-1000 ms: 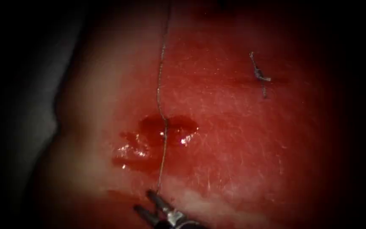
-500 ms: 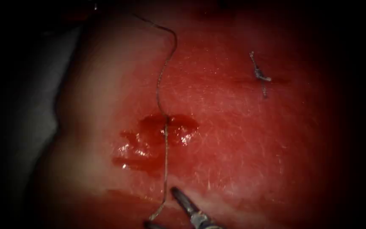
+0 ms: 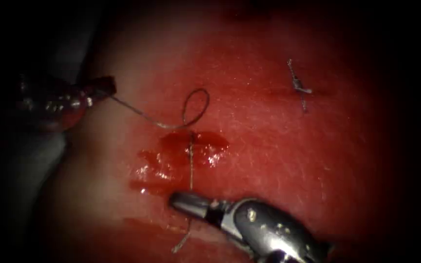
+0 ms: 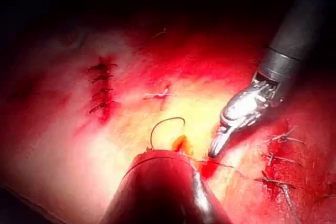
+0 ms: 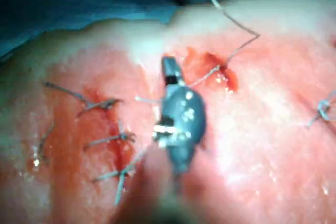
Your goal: Wound Closure
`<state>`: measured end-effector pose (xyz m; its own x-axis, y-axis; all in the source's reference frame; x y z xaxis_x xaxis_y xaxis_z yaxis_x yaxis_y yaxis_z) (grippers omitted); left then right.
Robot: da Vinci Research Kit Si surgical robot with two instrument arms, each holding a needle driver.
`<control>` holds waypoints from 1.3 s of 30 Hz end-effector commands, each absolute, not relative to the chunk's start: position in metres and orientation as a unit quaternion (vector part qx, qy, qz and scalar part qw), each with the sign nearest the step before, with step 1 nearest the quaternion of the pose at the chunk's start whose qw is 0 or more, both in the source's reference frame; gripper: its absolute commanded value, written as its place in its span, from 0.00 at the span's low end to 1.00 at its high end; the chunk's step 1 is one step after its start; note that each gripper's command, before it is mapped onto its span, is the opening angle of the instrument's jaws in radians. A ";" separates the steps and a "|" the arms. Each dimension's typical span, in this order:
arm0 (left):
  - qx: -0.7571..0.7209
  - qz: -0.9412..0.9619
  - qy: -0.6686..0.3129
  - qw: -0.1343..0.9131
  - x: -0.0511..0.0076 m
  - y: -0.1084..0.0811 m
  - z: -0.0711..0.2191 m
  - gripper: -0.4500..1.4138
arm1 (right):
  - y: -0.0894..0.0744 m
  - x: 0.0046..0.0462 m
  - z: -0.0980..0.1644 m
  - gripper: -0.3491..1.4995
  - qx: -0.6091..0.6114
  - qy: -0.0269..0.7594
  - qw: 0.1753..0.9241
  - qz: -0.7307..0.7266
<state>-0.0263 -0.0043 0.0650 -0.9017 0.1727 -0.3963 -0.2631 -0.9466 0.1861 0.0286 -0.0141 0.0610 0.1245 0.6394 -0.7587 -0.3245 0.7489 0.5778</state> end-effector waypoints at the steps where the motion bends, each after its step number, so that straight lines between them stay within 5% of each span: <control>1: -0.192 0.968 0.121 0.108 -0.0270 -0.005 0.066 0.00 | -0.013 0.0292 0.063 0.00 0.140 0.577 0.738 0.323; 22: -0.183 0.968 0.162 0.058 -0.0304 -0.010 0.072 0.00 | -0.008 0.0296 0.065 0.00 0.261 0.715 0.590 0.271; 39: -0.172 0.964 0.200 0.030 -0.0311 -0.009 0.075 0.00 | -0.008 0.0308 0.064 0.00 0.380 0.680 0.620 0.093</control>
<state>-0.0306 -0.0087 0.0749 -0.9392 -0.0120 -0.3432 -0.1263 -0.9173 0.3777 0.0302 -0.0080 0.0635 0.0646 0.6293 -0.7745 0.4035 0.6934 0.5970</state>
